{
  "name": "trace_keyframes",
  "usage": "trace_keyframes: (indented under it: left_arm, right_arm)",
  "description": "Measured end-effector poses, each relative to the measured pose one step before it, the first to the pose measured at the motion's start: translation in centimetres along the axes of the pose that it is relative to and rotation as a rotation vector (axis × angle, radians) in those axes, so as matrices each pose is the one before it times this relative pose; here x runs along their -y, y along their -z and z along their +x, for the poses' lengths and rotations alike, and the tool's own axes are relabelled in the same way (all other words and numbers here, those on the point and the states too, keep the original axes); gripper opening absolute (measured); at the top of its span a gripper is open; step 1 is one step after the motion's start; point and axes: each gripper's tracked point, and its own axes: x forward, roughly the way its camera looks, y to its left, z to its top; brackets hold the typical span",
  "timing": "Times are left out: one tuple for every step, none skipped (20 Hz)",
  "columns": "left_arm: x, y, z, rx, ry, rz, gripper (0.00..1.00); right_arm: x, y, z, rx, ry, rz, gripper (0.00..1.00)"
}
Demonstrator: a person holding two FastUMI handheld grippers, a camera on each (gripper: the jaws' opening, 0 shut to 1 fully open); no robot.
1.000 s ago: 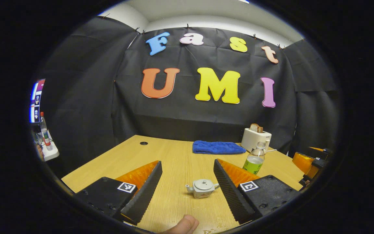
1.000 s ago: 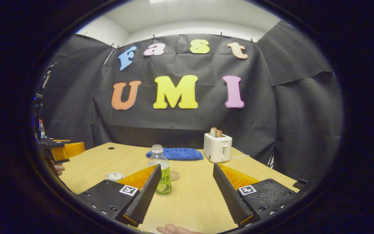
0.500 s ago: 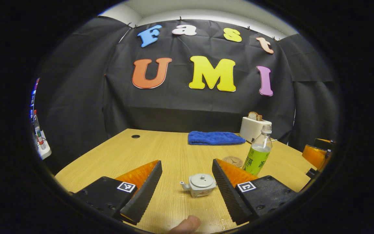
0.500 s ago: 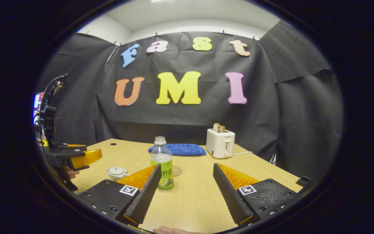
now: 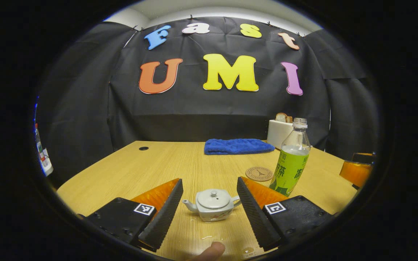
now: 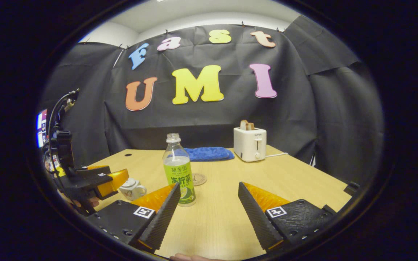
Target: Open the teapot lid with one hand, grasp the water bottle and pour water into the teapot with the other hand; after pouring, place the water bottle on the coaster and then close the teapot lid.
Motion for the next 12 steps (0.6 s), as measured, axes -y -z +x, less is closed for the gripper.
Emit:
trace_keyframes:
  left_arm:
    - [0.098, 0.261, 0.288, -0.00405, 0.0025, -0.01115, 0.92]
    - [-0.519, 0.325, 0.441, -0.01051, -0.01361, 0.00331, 0.82]
    - [-0.476, 0.468, 0.394, -0.01172, -0.0179, 0.00187, 0.77]
    - [0.059, 0.298, 0.309, -0.00647, 0.00254, -0.00219, 0.69]
    - [0.118, 0.206, 0.225, -0.00628, 0.00616, -0.00924, 0.65]
    - [0.19, 0.252, 0.117, -0.00679, 0.00574, -0.00565, 0.59]
    - [0.162, 0.078, 0.007, -0.00031, 0.0045, -0.0002, 0.58]
    - [-0.001, -0.192, 0.052, 0.01271, -0.00167, 0.00315, 0.54]
    - [0.269, -0.226, 0.138, 0.00806, 0.00987, 0.00584, 0.54]
    - [0.458, 0.202, 0.076, -0.00276, 0.01478, 0.00742, 0.52]
    - [0.132, 0.063, 0.126, -0.00766, 0.00126, 0.01651, 0.5]
    - [-0.357, 0.418, 0.02, -0.01423, -0.01839, 0.01899, 0.41]
  right_arm:
    - [0.097, 0.242, 0.162, -0.00657, 0.00034, 0.00139, 0.95]
    - [0.175, 0.211, 0.112, -0.00255, 0.00442, -0.00189, 0.96]
    - [0.145, 0.082, 0.143, -0.00389, 0.00496, -0.00127, 0.92]
    - [0.027, 0.331, 0.033, -0.00407, 0.00192, -0.00038, 0.96]
    - [-0.089, 0.044, 0.002, -0.00034, -0.00171, 0.00173, 0.95]
    - [-0.202, -0.027, -0.049, 0.00115, -0.00459, -0.001, 0.92]
    - [-0.227, -0.094, -0.041, 0.00236, -0.00586, -0.0066, 0.92]
    - [-0.138, -0.073, -0.069, 0.00574, -0.00122, -0.00872, 0.92]
    - [-0.085, -0.235, -0.08, 0.00793, 0.00062, -0.00786, 0.96]
    - [-0.193, -0.058, -0.042, 0.00628, -0.00321, -0.00841, 0.96]
    - [-0.257, -0.045, -0.025, 0.00316, -0.00535, -0.0105, 0.96]
    - [-0.178, -0.024, -0.043, 0.00612, -0.00456, -0.01049, 0.92]
